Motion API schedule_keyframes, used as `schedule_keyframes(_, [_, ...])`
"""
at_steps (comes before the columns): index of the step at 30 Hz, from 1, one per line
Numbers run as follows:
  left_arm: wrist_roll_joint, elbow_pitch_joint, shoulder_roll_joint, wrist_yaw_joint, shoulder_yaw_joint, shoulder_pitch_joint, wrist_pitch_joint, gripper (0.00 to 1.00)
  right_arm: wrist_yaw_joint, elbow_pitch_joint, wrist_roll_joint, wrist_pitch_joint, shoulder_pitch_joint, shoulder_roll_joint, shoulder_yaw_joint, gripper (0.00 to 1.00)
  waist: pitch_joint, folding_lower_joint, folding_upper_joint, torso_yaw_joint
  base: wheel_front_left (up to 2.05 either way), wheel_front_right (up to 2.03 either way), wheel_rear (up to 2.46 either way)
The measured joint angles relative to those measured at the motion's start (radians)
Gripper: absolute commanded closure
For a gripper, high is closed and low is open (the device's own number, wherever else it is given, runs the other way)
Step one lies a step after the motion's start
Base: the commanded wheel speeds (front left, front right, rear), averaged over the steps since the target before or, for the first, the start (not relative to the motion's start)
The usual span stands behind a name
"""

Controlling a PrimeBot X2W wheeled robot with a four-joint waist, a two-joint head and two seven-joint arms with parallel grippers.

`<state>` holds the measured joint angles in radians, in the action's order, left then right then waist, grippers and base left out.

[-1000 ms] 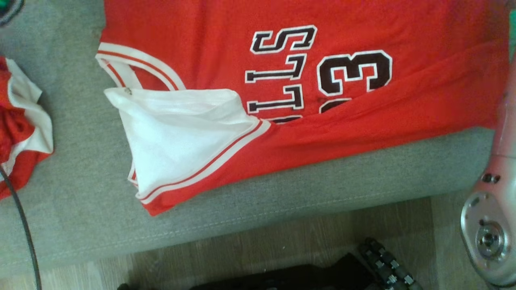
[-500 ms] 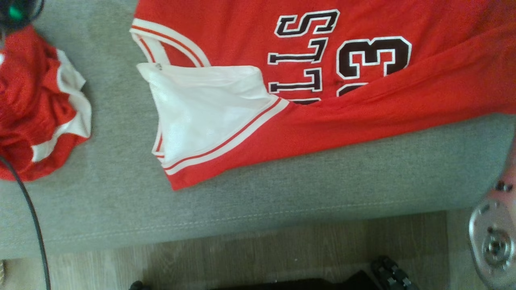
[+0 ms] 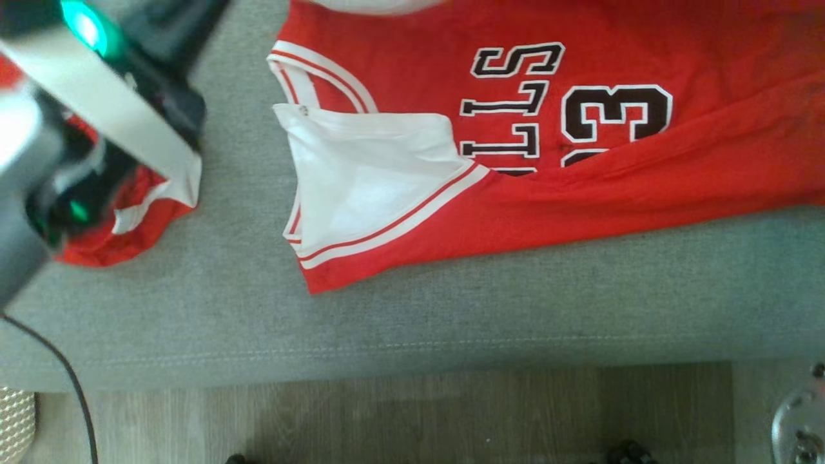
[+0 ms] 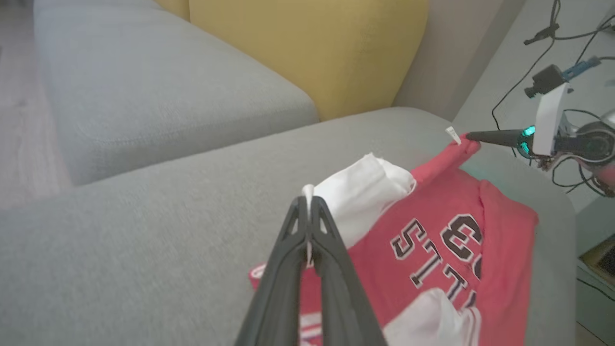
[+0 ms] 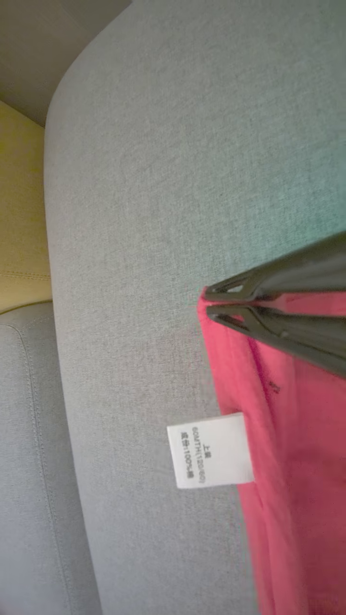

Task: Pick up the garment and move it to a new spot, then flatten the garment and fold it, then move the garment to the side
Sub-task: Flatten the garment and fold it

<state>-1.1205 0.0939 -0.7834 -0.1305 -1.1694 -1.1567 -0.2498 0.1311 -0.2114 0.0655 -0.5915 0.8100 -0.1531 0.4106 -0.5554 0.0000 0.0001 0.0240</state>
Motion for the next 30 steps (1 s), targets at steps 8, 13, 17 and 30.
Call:
schedule_keyframes(8, [0.002,-0.119,-0.041,0.045,-0.039,0.102,0.0,1.0,0.0,0.049,0.025,-0.043,-0.075,-0.013,0.009,1.0,0.014,0.0,0.0,0.019,0.0,0.0,0.0])
schedule_keyframes(13, [0.002,-0.168,-0.052,0.074,-0.079,0.175,0.0,1.0,0.0,0.09,0.046,-0.074,-0.144,-0.017,0.024,1.0,0.025,0.0,0.0,0.028,0.0,0.0,0.0])
schedule_keyframes(17, [0.019,-0.17,-0.049,0.086,-0.095,0.22,0.0,1.0,0.0,0.137,0.05,-0.095,-0.209,-0.028,0.036,1.0,0.033,0.0,0.0,0.037,0.0,0.0,0.0])
schedule_keyframes(30, [0.048,-0.028,0.042,0.078,-0.056,0.309,0.0,1.0,0.0,0.166,0.059,-0.111,-0.294,-0.003,0.035,0.98,0.031,0.0,0.0,0.033,0.0,0.0,0.0])
